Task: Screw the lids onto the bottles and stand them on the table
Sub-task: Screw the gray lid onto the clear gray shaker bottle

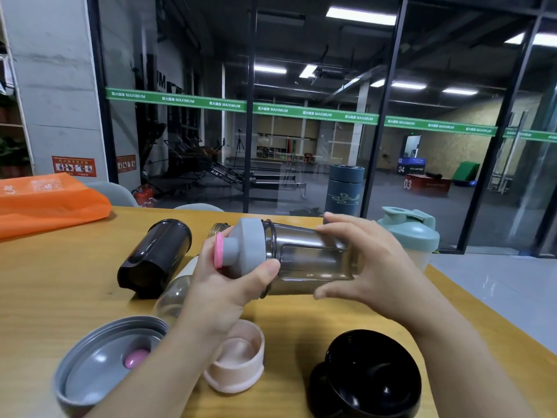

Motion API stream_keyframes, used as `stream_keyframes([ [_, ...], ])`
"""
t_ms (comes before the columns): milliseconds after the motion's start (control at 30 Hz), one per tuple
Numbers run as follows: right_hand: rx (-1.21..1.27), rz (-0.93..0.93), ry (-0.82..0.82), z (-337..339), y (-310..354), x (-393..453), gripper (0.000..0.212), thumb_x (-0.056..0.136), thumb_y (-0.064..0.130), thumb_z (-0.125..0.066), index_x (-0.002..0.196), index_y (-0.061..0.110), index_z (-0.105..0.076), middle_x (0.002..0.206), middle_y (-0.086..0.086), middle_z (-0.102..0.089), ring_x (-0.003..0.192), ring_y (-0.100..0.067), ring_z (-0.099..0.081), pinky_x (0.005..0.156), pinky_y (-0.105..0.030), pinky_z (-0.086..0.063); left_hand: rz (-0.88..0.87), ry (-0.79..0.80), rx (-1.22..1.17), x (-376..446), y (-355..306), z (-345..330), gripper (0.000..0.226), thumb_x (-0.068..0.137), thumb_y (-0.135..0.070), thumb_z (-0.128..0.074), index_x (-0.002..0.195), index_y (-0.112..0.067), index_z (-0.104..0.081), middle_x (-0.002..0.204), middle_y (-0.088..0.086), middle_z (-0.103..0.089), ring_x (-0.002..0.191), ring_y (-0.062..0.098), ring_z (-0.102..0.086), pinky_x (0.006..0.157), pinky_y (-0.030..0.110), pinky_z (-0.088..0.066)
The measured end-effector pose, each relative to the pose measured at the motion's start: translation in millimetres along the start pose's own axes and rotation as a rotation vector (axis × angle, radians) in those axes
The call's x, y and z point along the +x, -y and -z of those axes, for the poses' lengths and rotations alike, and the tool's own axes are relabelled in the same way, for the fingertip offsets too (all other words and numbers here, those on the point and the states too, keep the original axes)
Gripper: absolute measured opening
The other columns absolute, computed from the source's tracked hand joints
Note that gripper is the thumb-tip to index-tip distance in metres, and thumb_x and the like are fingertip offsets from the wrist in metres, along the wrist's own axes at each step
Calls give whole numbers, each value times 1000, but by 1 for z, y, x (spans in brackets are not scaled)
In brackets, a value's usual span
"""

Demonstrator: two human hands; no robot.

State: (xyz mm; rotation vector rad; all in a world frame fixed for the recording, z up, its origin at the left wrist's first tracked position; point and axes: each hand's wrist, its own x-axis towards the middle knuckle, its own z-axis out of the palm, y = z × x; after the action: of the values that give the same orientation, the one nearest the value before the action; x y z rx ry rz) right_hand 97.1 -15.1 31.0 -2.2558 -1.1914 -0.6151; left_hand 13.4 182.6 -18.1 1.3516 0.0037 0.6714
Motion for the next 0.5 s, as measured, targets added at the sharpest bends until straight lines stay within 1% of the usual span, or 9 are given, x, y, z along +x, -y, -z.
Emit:
stream_keyframes([
  [67, 148, -85, -71, 2, -7, -1, 78, 50, 73, -70, 121, 54, -44, 132, 34, -40, 124, 17, -33, 105, -13, -27, 20, -11, -32, 1, 0, 0, 86, 41, -40, -85, 121, -33, -56, 118, 9, -65, 106, 28, -65, 88, 52, -54],
  [100, 262, -160, -114, 4, -7, -1, 74, 52, 72, -69, 120, 55, -43, 132, 32, -43, 123, 17, -36, 101, -11, -31, 25, -18, -46, 1, -1, 0, 85, 41, -40, -84, 120, -32, -55, 116, 8, -66, 104, 27, -65, 88, 51, -54],
  [167, 493, -335, -174, 4, -9, -1, 67, 61, 73, -60, 122, 51, -44, 131, 20, -52, 119, 6, -48, 96, -23, -42, 19, -27, -81, 1, -4, 0, 81, 40, -38, -83, 115, -27, -55, 105, 4, -68, 94, 21, -67, 82, 47, -56],
  [200, 594, -433, -168, 5, -9, -1, 66, 66, 77, -55, 124, 45, -47, 129, 13, -56, 112, 0, -54, 91, -30, -47, 13, -22, -97, 1, -5, 0, 79, 41, -37, -83, 113, -25, -54, 98, 1, -68, 88, 18, -66, 76, 43, -56],
  [267, 788, -633, -113, 7, -7, 1, 58, 79, 74, -46, 115, 29, -58, 111, -2, -69, 85, -15, -66, 71, -37, -54, 9, -4, -107, 0, -8, 0, 79, 42, -35, -83, 114, -22, -53, 89, -3, -65, 81, 14, -64, 68, 36, -53],
  [333, 893, -756, -53, 9, -3, 2, 51, 87, 66, -43, 103, 21, -62, 84, -5, -74, 57, -23, -62, 50, -31, -46, 30, 18, -96, 0, -8, 2, 85, 42, -35, -84, 120, -22, -53, 93, -2, -65, 83, 15, -64, 69, 34, -53],
  [367, 903, -783, -27, 10, -4, 1, 50, 86, 64, -45, 102, 20, -61, 75, -4, -72, 49, -22, -56, 44, -27, -40, 52, 24, -94, 0, -7, 2, 88, 41, -36, -85, 122, -26, -53, 102, 0, -66, 90, 17, -65, 71, 36, -54],
  [433, 901, -785, -8, 10, -7, 0, 45, 86, 60, -49, 102, 18, -60, 69, -4, -65, 44, -19, -50, 41, -25, -34, 99, 27, -110, 0, -6, 2, 87, 39, -39, -86, 120, -33, -55, 116, 4, -66, 104, 23, -65, 80, 43, -57],
  [500, 922, -746, -17, 9, -12, 0, 35, 90, 50, -50, 97, 17, -59, 73, -7, -62, 46, -18, -49, 42, -25, -36, 134, 31, -158, -1, -6, 0, 86, 36, -39, -87, 116, -31, -57, 116, 6, -68, 107, 25, -65, 87, 49, -54],
])
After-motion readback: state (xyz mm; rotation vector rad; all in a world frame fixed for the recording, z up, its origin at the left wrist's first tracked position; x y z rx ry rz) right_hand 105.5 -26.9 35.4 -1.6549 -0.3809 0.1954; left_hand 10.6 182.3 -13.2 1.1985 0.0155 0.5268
